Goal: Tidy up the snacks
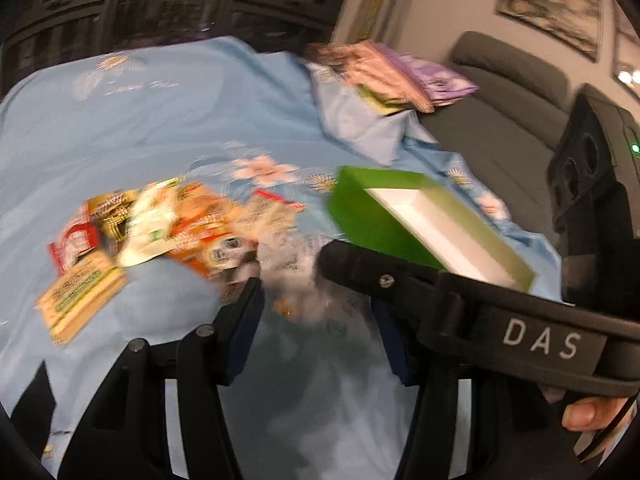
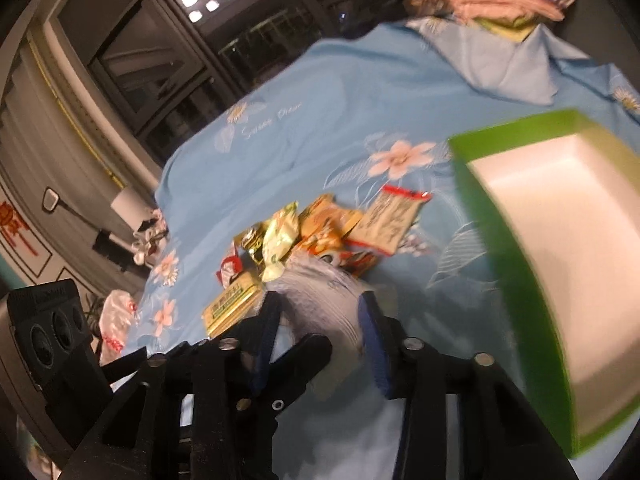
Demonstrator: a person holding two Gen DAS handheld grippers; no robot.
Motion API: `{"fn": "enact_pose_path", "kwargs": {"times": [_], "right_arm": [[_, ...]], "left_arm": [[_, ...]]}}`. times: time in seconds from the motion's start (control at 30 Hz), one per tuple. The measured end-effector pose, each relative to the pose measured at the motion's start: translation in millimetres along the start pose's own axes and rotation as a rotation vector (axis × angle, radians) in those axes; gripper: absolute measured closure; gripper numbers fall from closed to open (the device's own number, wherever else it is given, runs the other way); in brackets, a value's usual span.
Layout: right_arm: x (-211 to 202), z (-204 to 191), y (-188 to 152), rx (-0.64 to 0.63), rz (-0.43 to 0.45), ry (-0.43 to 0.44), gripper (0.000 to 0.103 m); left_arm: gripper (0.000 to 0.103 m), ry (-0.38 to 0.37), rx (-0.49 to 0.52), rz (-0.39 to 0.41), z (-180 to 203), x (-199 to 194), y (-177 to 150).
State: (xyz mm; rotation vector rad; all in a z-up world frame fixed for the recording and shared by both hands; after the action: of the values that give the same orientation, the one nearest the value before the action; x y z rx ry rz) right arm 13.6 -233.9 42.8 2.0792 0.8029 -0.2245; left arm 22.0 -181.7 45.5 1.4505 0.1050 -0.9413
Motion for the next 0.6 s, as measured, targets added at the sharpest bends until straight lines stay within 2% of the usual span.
{"fn": "enact_pose_path", "kwargs": {"times": [0.1, 0.2, 0.33, 0.43, 0.5, 0.53, 0.57, 0.6], "right_arm": [[-21, 4, 3, 0.001, 0.047, -0.002, 0.062], [-39, 20, 7, 0.008, 0.087, -0.077, 0.062], [-54, 43, 8, 0.090, 0.126, -0.054, 0.062], [-62, 55, 6, 0.137, 0.140, -0.048, 0.062], [-57, 61, 6, 0.174, 0.122, -0.038, 0.062], [-54, 61, 6, 0.175, 0.108, -0.033, 0.062], [-51, 58, 6, 0.170, 0.092, -0.028, 0.062], [-48, 54, 6, 0.158, 0.075, -0.021, 0.061]], "left_arm": [[0.058, -0.052, -0.014, -0.012, 24, 7, 2], [0.059, -0.075, 0.017, -0.012, 51, 15, 3], [0.057, -0.110, -0.011, -0.033, 65, 24, 2], [0.047, -0.052, -0.039, -0.038, 50, 26, 0], [0.040, 0.062, -0.010, -0.009, 34, 22, 1], [0.032, 0.098, -0.005, 0.000, 24, 20, 2], [0.024, 0.114, -0.017, 0.005, 16, 19, 3], [0.020, 0.105, -0.051, 0.009, 6, 17, 4]]}}
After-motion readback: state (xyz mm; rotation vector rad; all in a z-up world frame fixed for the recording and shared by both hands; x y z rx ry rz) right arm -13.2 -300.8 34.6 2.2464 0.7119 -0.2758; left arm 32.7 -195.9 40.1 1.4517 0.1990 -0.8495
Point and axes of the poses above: each gripper's, at about its wrist camera, not at the fingertips, and x roughly the way its jaws point, z to its right, y to its top, the point moved 6 cm from there along x, roughly the way its jaws point, and after that the axes turned 10 degrees about y, right-handed, at the moved point
